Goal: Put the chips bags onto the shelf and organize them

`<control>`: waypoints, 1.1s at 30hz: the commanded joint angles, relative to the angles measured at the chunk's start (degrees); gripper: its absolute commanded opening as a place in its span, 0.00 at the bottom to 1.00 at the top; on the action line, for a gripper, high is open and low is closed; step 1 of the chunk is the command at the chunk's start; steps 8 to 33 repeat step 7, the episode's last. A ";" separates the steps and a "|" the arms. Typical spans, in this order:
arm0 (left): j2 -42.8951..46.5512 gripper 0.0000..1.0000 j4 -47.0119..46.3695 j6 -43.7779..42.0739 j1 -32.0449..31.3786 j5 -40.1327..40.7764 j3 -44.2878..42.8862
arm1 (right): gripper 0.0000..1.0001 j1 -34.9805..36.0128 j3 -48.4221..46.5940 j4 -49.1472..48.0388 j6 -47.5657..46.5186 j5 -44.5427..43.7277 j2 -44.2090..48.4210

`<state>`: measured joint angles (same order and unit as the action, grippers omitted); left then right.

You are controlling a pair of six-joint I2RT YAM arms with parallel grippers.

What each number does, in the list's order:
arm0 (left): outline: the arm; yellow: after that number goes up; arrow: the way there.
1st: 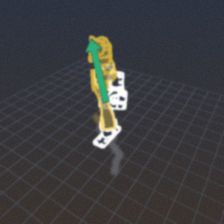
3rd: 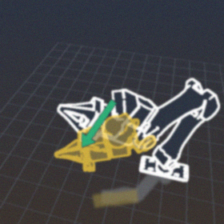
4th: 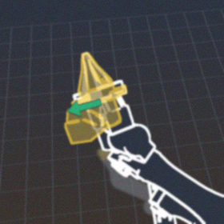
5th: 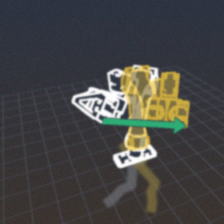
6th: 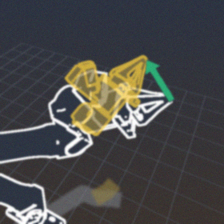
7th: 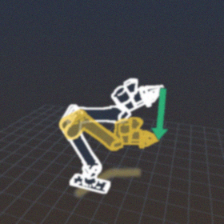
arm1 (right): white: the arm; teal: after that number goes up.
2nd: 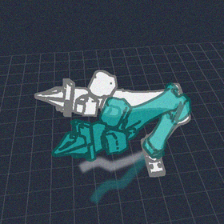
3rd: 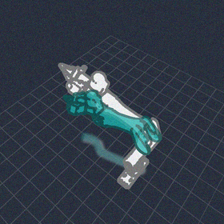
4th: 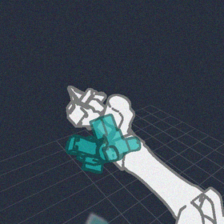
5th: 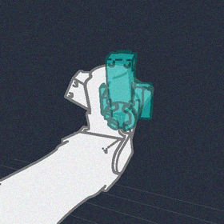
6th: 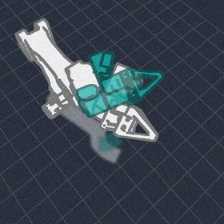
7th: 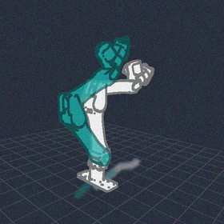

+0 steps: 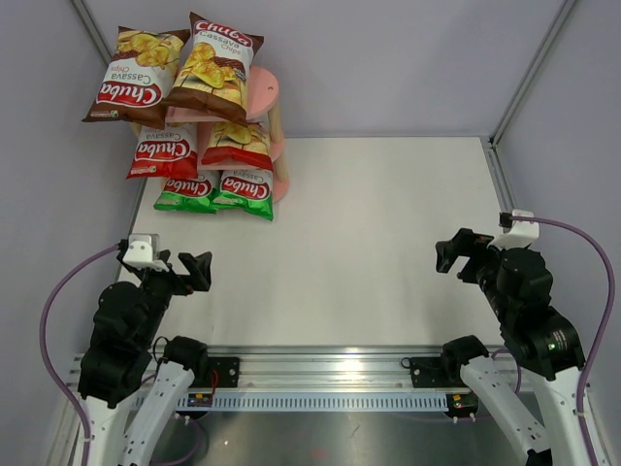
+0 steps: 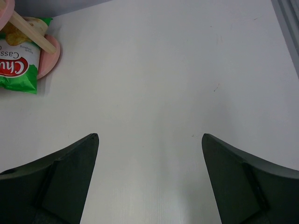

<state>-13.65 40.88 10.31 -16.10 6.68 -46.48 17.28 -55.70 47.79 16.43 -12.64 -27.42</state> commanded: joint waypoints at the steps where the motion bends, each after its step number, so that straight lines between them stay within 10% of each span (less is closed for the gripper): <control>1: 0.29 0.99 -2.83 -0.99 0.10 0.70 0.42 | 1.00 -0.23 -0.02 -3.49 0.45 -1.51 0.79; 33: 0.20 0.99 -2.74 -1.16 0.10 1.14 0.34 | 1.00 -0.23 0.24 -4.19 0.10 -0.63 0.00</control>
